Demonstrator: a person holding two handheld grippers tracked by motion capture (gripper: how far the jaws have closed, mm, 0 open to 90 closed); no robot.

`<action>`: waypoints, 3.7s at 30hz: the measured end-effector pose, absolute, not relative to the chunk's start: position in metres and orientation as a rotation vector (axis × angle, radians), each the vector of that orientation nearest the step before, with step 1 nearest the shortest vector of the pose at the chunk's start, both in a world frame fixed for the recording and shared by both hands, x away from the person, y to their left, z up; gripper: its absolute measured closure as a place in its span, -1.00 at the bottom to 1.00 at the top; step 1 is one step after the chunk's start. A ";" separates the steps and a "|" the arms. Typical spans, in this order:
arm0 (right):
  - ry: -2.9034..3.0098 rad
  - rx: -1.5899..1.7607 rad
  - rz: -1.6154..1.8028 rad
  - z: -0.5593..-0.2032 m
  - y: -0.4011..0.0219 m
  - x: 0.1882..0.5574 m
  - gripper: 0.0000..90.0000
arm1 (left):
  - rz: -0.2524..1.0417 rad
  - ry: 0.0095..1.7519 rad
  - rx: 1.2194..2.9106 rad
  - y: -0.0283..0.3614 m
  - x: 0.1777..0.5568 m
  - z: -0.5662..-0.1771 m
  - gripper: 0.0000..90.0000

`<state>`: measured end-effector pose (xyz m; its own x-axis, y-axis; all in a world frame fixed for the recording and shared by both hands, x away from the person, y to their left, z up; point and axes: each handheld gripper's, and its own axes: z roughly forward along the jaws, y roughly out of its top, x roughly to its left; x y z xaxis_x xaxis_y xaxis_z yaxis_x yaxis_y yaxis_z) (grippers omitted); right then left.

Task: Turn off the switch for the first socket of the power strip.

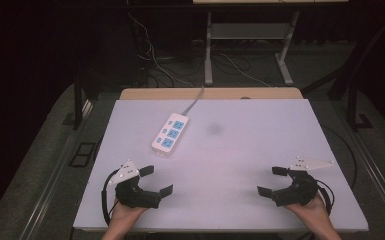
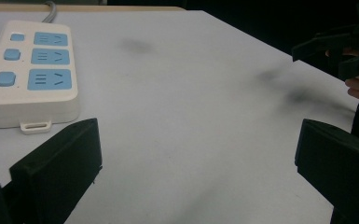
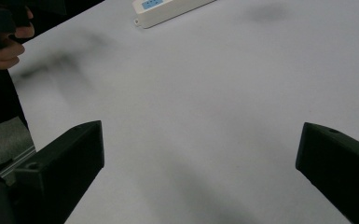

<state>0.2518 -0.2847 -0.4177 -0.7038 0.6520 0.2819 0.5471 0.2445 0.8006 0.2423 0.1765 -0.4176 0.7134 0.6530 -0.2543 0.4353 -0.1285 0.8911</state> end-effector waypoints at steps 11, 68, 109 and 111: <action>2.398 1.168 1.462 -0.419 -0.285 0.252 -0.98 | 0.227 0.864 1.775 0.175 0.243 -0.419 -1.00; 2.418 1.196 1.451 -0.421 -0.290 0.252 -0.98 | 0.166 0.897 1.916 0.176 0.281 -0.386 -1.00; 2.431 1.206 1.442 -0.423 -0.290 0.252 -0.98 | 0.207 0.918 1.986 0.174 0.340 -0.354 -1.00; 2.432 1.205 1.442 -0.423 -0.290 0.252 -0.98 | 0.210 0.918 1.995 0.173 0.343 -0.352 -1.00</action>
<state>0.2524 -0.2898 -0.4230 -0.6904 0.6518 0.3137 0.5881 0.2532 0.7681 0.3434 0.1733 -0.3520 0.7099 0.6760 -0.1977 0.5229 -0.3179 0.7909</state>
